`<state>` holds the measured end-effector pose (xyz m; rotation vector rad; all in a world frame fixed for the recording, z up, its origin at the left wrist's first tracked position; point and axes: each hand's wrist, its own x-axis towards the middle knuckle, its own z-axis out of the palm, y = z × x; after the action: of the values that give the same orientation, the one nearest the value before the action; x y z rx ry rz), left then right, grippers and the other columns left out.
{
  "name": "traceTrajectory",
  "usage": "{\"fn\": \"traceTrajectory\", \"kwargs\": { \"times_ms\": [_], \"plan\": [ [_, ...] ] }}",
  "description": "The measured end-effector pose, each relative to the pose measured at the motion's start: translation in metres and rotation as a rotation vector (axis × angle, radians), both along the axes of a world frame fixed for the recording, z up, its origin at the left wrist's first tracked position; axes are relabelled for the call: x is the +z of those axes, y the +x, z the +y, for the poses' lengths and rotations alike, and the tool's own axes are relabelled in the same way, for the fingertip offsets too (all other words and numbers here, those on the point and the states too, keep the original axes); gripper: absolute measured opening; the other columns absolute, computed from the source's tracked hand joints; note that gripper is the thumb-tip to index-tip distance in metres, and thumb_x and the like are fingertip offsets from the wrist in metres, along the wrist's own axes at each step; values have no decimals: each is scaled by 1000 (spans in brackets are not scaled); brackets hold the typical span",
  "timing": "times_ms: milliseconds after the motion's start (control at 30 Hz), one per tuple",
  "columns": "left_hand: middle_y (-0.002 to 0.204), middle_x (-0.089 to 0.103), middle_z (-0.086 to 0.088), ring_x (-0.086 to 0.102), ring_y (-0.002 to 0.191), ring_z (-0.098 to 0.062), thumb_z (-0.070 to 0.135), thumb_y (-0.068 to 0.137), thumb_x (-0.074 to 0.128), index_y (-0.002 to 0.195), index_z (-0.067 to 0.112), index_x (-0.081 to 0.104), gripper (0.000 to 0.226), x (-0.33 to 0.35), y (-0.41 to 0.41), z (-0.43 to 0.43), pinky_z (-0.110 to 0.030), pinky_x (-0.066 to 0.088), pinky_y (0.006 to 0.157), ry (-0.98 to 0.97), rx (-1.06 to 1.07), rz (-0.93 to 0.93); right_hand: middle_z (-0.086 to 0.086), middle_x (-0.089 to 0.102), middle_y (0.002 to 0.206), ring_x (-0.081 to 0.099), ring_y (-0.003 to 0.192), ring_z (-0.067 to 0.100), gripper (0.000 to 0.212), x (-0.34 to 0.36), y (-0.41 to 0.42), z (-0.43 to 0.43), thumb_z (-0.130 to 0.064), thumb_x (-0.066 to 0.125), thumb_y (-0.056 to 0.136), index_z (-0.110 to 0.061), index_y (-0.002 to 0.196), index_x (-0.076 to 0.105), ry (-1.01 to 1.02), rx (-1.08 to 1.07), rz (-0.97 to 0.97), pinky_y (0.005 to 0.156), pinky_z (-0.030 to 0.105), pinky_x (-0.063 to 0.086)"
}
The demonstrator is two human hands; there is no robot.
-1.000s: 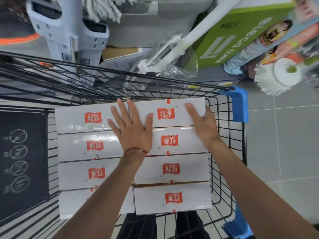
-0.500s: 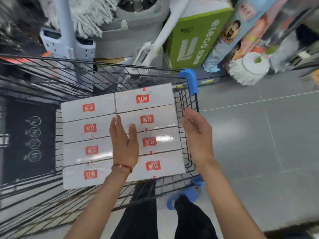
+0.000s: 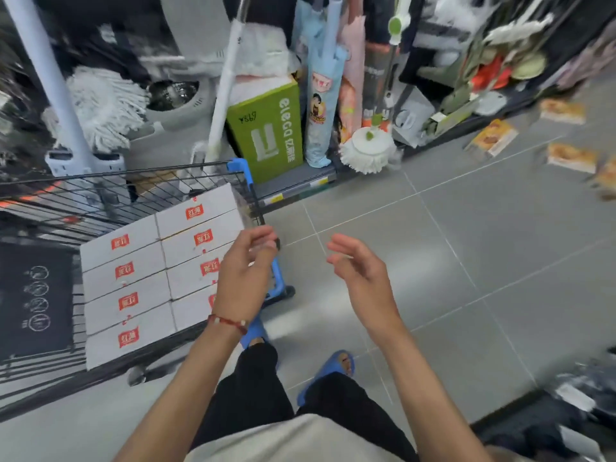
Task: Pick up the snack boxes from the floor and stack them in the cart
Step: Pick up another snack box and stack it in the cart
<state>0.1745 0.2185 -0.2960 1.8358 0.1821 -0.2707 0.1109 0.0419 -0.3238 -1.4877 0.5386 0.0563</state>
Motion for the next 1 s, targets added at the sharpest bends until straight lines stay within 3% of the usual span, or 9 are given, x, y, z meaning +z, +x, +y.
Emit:
{"fn": "traceTrajectory", "kwargs": {
  "times_ms": [167,333,567,667,767,1000],
  "plan": [
    [105,69,4,66,104,-13,8,99,60,120,12,66,22,26,-18,-77,-23,50,89,-92,-163,4,-8,73,126,68,117,14,30,23,-35,-58,-7,61,103,-27,124,68,-22,-42,-52,104,27,50],
    [108,70,2,66,106,-20,1,99,56,114,17,63,23,49,-26,-142,-31,51,98,-118,-361,2,-9,73,126,69,115,14,30,45,-60,-109,-9,61,104,-29,126,68,-36,-171,-68,97,17,49],
    [107,70,5,66,101,-15,1,99,55,110,21,64,25,78,7,-232,-16,48,84,-128,-547,-5,-6,74,122,70,113,18,30,74,-54,-188,-8,62,103,-30,122,68,-56,-342,-87,102,29,49],
    [107,70,3,66,100,-15,1,99,55,112,18,64,24,86,31,-279,-10,48,79,-145,-611,-4,-4,74,121,69,113,19,28,83,-38,-230,-8,62,103,-22,126,68,-58,-411,-97,98,24,51],
    [106,72,4,67,103,-18,2,98,56,106,25,65,26,89,61,-326,-11,48,79,-160,-671,-14,-6,76,118,69,109,17,28,91,-18,-270,-7,63,103,-21,126,69,-53,-490,-112,93,19,52],
    [109,73,2,68,107,-18,3,99,55,112,21,66,24,107,129,-440,-21,49,92,-196,-876,-11,-4,76,115,71,104,9,29,110,26,-365,-2,62,101,-23,120,71,-47,-715,-109,92,22,53]
  ]
}}
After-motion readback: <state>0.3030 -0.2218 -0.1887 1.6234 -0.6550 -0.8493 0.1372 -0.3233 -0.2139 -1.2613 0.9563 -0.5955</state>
